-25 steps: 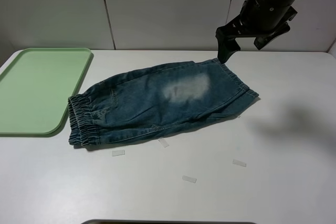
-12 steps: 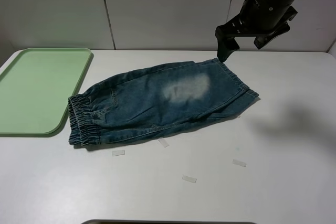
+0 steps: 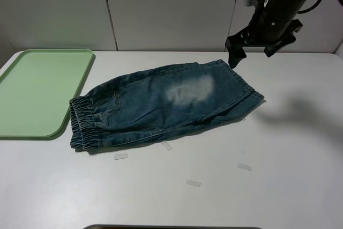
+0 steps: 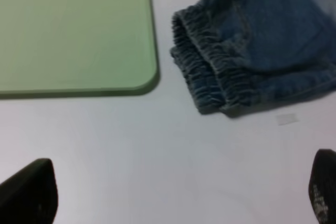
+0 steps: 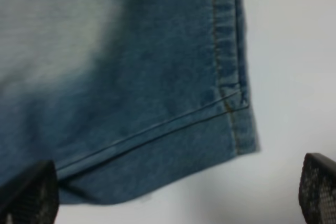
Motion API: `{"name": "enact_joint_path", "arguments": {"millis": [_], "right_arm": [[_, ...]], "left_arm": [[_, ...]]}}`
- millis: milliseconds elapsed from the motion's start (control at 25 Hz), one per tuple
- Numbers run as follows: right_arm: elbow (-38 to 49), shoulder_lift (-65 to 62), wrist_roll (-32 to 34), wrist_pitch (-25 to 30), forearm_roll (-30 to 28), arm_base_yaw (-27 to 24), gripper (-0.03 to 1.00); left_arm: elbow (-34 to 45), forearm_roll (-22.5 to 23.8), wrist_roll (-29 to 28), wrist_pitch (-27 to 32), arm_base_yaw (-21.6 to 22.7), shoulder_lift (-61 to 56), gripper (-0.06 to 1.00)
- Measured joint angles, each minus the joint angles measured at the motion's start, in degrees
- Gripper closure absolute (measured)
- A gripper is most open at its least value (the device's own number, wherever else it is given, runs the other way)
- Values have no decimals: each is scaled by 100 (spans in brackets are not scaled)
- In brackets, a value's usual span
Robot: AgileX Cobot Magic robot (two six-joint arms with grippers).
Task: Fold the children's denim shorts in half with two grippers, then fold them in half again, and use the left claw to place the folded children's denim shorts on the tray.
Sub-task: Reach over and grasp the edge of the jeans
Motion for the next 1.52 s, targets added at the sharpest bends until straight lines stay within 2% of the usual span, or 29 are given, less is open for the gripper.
{"name": "enact_joint_path", "arguments": {"millis": [120,280,600,1200,1520], "right_arm": [[-15,335,-43,-208,0,-196,27],[-359,915,-188,-217,-7,-325,27],[-1520,2008,-320,131,4,-325,27],[-1590,2605,-363,64,-194,-498,27],[-1612,2705,-410,118,295,-884,27]], "left_arm": [[0,0,5,0,118,0,-1],[0,0,5,0,139,0,-1],[0,0,5,0,139,0,-1],[0,0,5,0,139,0,-1],[0,0,10,0,139,0,-1]]}}
